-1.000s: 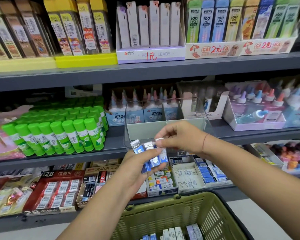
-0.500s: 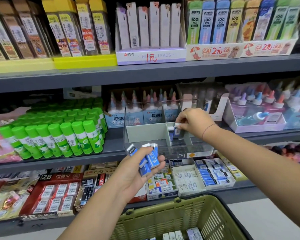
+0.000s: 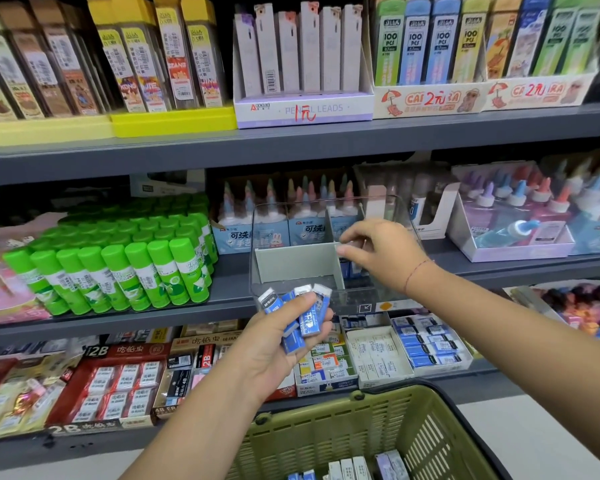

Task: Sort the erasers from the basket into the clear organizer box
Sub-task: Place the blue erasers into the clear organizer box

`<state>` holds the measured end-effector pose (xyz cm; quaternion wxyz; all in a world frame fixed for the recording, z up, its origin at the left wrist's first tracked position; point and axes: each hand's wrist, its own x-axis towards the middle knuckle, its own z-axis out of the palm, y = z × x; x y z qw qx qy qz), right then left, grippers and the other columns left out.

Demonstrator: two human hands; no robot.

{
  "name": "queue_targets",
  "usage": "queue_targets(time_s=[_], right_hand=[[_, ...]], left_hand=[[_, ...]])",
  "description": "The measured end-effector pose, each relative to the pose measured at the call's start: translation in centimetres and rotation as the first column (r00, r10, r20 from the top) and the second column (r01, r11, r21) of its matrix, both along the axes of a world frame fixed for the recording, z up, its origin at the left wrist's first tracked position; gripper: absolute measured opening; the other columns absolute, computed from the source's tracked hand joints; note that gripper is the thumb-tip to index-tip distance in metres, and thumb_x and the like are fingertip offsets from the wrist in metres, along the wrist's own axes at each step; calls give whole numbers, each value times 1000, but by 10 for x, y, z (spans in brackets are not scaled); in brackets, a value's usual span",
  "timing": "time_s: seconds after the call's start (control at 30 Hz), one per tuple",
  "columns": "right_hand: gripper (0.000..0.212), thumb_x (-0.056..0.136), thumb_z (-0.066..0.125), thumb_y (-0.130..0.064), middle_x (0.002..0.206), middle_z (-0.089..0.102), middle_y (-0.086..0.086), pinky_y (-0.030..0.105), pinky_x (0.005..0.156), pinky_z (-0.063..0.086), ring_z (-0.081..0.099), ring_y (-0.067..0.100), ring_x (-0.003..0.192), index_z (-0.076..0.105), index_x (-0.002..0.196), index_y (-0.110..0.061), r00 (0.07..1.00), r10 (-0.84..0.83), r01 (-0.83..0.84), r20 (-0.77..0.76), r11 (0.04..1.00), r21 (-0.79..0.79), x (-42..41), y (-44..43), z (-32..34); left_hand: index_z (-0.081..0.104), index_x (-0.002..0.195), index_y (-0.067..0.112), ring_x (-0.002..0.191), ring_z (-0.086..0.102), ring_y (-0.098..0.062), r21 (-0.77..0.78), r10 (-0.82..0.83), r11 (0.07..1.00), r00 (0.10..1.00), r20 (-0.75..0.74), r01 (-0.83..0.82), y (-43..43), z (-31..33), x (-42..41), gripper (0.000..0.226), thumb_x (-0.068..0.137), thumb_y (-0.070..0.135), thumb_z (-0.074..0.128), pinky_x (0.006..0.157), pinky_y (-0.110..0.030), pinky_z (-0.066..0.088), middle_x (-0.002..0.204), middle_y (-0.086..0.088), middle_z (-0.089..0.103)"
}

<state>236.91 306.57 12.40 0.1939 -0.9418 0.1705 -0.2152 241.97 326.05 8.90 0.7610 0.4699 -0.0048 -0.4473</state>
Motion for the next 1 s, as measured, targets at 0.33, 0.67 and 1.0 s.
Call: queue_targets(time_s=[0.33,0.67,1.0], right_hand=[[16,82,65,6,68,64,3,14,44,45,57,5,50,64,91,-7,970,242,-129,25,425,896,-27,33,-7],[18,78,75,-15,83,64,-7,19,75,47,56,5,70,68,95,-16,985,13,-20,-172,999,-36,9,-20,0],[9,86,67,-22,87,49,-5,27,73,45,57,18,81,59,84,-17,992,-6,-28,-126,963,-270,26,-19,-27]], left_hand=[[66,95,-6,79,73,-31,25,10,1000,1000,-22,-9,-1,-6,-4,39,60,9,76,54,-31,57,92,-26,71],[69,87,-7,66,72,-23,63,68,996,997,-38,-65,-1,-7,3,26,70,11,74,49,-26,56,79,-19,72],[64,86,-11,63,71,-29,11,76,997,994,-72,-75,-3,-7,3,18,71,-3,71,50,-31,57,73,-24,70]])
